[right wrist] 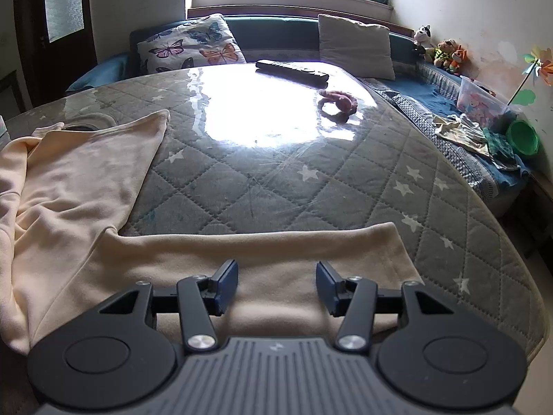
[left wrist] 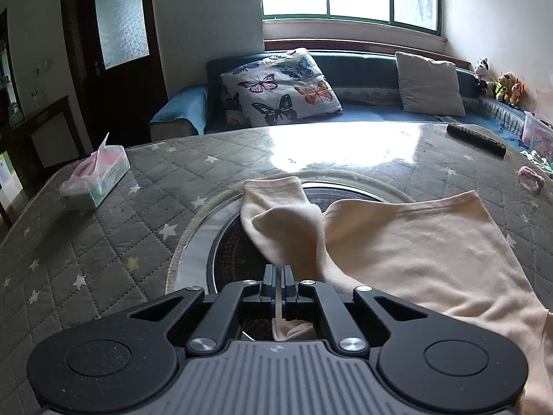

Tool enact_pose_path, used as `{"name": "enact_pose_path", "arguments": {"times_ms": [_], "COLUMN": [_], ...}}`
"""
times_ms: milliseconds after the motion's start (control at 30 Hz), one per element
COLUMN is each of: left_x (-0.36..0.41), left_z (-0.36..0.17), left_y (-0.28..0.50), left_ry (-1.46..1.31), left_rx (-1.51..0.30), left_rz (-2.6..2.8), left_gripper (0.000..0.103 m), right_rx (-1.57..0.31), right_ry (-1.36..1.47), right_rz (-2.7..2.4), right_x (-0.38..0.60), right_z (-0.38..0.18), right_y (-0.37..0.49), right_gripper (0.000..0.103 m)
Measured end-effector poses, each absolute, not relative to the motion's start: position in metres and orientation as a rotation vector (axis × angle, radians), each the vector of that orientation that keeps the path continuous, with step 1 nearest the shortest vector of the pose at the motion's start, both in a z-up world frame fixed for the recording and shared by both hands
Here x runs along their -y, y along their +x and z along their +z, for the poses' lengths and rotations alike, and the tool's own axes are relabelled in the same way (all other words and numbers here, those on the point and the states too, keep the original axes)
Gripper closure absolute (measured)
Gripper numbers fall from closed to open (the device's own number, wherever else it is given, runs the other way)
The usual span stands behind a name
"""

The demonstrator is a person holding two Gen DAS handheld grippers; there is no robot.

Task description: Fold clothes

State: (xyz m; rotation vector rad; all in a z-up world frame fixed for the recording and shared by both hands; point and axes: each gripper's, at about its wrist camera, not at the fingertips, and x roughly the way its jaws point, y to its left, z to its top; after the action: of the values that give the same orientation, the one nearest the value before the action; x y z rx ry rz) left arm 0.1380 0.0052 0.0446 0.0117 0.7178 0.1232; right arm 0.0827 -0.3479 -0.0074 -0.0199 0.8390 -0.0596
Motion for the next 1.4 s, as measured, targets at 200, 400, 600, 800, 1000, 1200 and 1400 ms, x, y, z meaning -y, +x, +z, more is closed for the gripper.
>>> {"name": "enact_pose_path", "arguments": {"times_ms": [200,400,600,800,1000,1200,1400], "left_x": [-0.015,-0.017,-0.011,-0.009,-0.015,-0.050,-0.087], "left_z": [0.054,0.064,0.053,0.038,0.030,0.048,0.054], "left_y": [0.144,0.165,0.191,0.202,0.200,0.156,0.101], "left_ry": [-0.055,-0.105,-0.055,0.020,0.055,-0.040,-0.143], "left_rx": [-0.717,-0.702,-0.736,-0.769,-0.776,-0.718,-0.716], "left_rz": [0.086,0.058,0.061,0.058,0.066,0.120,0.196], "left_gripper": [0.097,0.060,0.055,0.083,0.098,0.098,0.098], "right_rx": [-0.830,-0.796,-0.772,-0.769,-0.758,-0.760,-0.766], "right_ry": [-0.040,-0.062,-0.082,-0.140,-0.220,-0.310,-0.368], "right_rz": [-0.037,0.051,0.232,0.447,0.628,0.706,0.767], "right_x": [0.340,0.322,0.291,0.249,0.208,0.175,0.162], "right_z": [-0.001,0.011,0.027,0.035,0.034,0.019,0.017], "right_y": [0.081,0.081,0.081,0.077,0.068,0.061,0.040], "right_gripper": [0.048,0.047,0.047,0.045,0.044,0.047,0.046]}}
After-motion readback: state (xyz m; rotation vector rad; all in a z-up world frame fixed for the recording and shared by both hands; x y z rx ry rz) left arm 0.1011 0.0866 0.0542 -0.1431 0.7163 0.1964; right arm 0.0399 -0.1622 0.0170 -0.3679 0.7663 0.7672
